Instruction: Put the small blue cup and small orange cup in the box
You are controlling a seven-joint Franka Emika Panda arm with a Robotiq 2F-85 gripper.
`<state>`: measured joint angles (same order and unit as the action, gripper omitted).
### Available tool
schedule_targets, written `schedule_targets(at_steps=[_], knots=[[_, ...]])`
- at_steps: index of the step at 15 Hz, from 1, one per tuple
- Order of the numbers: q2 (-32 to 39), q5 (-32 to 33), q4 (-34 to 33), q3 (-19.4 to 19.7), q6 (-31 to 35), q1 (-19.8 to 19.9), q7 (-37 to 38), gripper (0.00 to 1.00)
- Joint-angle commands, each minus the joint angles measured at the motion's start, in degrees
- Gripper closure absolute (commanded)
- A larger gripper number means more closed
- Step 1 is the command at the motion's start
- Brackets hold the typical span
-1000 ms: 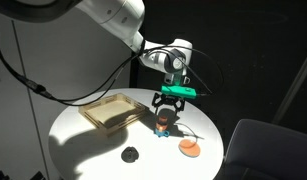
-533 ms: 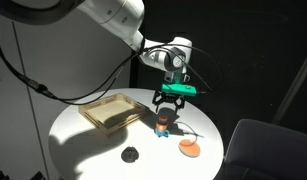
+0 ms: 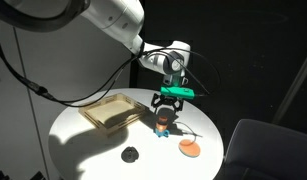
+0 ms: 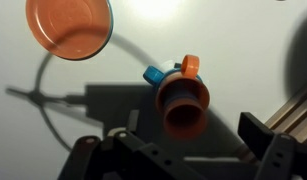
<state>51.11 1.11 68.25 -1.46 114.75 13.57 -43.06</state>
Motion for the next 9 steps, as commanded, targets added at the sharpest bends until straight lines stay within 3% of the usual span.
schedule_targets(at_steps=[1,3,4,6,9], knots=[[2.0,0.5,-3.0,0.0,-1.8,0.3,-1.1,0.0],[2.3,0.5,-2.9,0.1,-1.8,0.4,-1.1,0.01],[2.4,0.6,-2.9,0.2,-1.8,0.4,-1.1,0.25],[2.5,0.5,-2.9,0.2,-1.9,0.5,-1.1,0.32],[2.4,0.5,-2.8,0.3,-1.8,0.6,-1.2,0.56]])
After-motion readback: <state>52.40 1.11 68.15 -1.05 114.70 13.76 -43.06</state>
